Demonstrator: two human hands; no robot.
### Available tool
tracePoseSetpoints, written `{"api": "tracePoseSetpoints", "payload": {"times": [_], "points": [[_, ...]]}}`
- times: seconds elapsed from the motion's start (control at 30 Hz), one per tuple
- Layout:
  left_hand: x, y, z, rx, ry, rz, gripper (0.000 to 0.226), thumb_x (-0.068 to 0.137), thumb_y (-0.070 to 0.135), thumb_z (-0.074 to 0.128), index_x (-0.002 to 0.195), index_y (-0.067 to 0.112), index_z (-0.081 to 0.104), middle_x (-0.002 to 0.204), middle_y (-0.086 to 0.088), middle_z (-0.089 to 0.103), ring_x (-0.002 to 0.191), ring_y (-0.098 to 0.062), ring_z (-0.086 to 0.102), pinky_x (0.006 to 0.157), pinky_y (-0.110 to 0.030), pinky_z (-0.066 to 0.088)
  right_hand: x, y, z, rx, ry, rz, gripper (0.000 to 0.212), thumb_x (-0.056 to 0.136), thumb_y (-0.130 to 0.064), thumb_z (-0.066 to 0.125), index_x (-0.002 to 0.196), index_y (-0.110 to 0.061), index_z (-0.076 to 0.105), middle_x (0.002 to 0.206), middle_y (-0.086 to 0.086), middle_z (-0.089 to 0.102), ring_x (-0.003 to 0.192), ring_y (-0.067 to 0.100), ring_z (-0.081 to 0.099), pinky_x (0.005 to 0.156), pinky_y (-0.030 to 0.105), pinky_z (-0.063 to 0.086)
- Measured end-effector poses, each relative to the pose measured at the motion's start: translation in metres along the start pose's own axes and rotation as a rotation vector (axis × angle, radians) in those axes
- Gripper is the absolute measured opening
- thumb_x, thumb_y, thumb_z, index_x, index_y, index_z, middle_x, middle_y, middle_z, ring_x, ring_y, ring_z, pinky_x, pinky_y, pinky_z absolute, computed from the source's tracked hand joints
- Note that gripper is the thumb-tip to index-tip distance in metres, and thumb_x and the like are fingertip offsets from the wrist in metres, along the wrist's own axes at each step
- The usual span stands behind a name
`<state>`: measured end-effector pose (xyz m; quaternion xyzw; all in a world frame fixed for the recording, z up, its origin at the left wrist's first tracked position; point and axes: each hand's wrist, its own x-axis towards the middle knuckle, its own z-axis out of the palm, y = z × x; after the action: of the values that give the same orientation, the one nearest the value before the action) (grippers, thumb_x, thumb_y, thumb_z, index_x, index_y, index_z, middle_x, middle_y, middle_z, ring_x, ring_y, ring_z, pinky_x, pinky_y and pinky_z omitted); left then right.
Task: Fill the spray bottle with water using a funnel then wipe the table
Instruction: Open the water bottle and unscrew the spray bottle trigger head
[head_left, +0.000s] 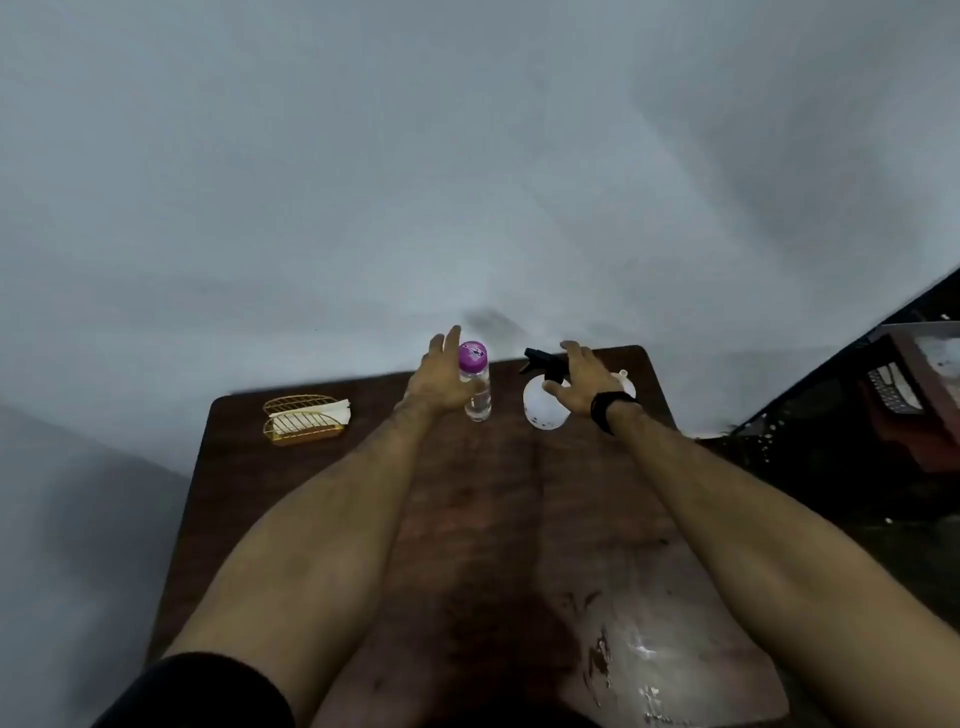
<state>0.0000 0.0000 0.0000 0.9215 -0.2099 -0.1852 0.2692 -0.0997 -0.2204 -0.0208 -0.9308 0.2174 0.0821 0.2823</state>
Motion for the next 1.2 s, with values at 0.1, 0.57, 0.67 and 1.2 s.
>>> {"api": "tracePoseSetpoints", "payload": {"times": [0.1,0.57,0.67,1.2], "points": [[0.014,0.004,0.001,0.072,-0.066,0.013,0.089,0.081,0.032,0.073,0.155,0.026,0.024,0.158,-0.014,0.024,0.142,-0.034,0.033,0.113,-0.047,0.036,0.01,0.001,0.003,0.012,-0.065,-0.037,0.05,0.088,-0.037,0.063,0.131,-0.017,0.046,0.125,0.008,0.057,0.119,0.03,0.053,0.094,0.043,0.046],[-0.006,-0.004,0.014,0.193,-0.027,0.066,0.053,0.087,0.021,0.068,0.137,0.02,0.05,0.124,-0.012,0.047,0.113,-0.034,0.051,0.094,-0.051,0.049,-0.016,-0.014,0.051,-0.011,-0.078,-0.056,0.029,0.097,-0.043,0.046,0.113,-0.019,0.047,0.11,0.009,0.063,0.098,0.035,0.059,0.076,0.043,0.048],[-0.031,-0.013,0.015,0.132,-0.002,0.054,0.053,0.09,0.025,0.066,0.139,0.016,0.049,0.129,-0.014,0.045,0.117,-0.035,0.052,0.097,-0.05,0.048,-0.037,-0.024,0.064,-0.015,-0.087,-0.056,0.029,0.097,-0.044,0.045,0.113,-0.02,0.046,0.11,0.009,0.062,0.096,0.034,0.059,0.075,0.043,0.048],[-0.162,-0.055,0.018,0.178,-0.041,0.037,0.052,0.091,0.039,0.065,0.134,0.015,0.049,0.132,-0.01,0.042,0.108,-0.032,0.06,0.088,-0.045,0.055,-0.137,-0.04,0.11,-0.074,-0.056,-0.063,0.028,0.101,-0.044,0.037,0.116,-0.022,0.042,0.114,0.006,0.058,0.097,0.029,0.058,0.079,0.046,0.049]]}}
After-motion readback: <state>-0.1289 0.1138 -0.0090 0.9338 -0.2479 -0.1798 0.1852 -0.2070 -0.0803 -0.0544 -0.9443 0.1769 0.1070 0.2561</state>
